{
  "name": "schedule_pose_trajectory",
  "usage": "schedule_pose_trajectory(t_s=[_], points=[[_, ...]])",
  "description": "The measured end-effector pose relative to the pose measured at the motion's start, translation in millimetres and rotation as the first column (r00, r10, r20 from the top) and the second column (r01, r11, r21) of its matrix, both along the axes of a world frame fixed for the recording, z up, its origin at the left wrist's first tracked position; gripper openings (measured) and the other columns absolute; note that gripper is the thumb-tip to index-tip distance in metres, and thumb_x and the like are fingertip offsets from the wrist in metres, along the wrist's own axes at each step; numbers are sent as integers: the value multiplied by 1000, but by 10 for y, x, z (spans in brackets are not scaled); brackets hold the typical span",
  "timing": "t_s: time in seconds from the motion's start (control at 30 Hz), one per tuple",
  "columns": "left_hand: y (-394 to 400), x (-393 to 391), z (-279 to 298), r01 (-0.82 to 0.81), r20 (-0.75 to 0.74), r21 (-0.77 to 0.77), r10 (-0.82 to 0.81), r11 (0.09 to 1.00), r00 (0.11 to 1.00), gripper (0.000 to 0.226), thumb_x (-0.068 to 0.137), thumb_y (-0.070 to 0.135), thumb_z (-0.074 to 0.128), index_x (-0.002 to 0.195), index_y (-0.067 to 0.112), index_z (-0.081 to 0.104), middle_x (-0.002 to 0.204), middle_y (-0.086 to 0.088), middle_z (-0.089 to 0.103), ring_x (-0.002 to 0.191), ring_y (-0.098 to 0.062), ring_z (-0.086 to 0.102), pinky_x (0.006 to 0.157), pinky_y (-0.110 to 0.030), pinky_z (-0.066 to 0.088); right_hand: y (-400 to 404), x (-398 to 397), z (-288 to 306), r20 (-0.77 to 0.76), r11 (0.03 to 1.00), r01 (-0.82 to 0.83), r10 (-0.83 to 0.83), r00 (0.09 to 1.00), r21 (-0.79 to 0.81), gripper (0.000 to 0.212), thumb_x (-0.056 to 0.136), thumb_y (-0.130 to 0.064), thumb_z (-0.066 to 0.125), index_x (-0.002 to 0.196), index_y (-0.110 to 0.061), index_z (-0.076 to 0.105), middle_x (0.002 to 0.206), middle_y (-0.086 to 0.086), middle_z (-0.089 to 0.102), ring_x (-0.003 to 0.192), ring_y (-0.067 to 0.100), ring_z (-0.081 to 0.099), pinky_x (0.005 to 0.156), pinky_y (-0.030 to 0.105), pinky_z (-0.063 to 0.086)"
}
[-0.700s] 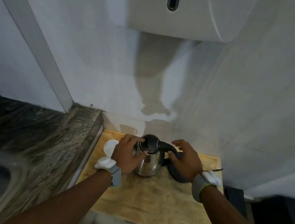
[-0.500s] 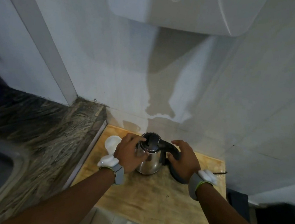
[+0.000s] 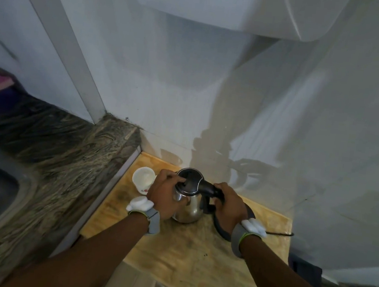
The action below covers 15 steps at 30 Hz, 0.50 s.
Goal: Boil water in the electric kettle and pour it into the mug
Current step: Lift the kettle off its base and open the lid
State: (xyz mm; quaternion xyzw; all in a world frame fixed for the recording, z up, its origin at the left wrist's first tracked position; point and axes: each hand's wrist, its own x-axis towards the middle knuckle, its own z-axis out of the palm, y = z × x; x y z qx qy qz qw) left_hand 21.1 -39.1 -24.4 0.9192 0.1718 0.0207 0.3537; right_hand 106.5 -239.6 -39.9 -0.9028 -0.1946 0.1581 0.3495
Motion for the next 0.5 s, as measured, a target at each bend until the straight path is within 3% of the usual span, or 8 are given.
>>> schedule_pose_trajectory(t_s=[0.2, 0.5], points=[[-21, 39, 14, -27, -14, -16, 27, 1000, 1000, 51, 70, 29, 85, 118, 21, 69, 134, -7, 48, 125, -27, 51, 109, -36, 41, -9, 24, -54, -3, 1000, 25, -25, 1000, -3, 38, 94, -14, 54, 131, -23, 53, 125, 7, 64, 112, 33, 59, 86, 31, 41], [-11, 62, 45, -12, 14, -33, 13, 999, 1000, 46, 71, 20, 84, 115, 16, 69, 138, -8, 46, 125, -27, 52, 109, -28, 39, 12, 8, -22, 7, 998, 46, -46, 999, -52, 42, 94, -11, 54, 133, -26, 52, 127, 6, 64, 112, 33, 59, 90, 34, 45]])
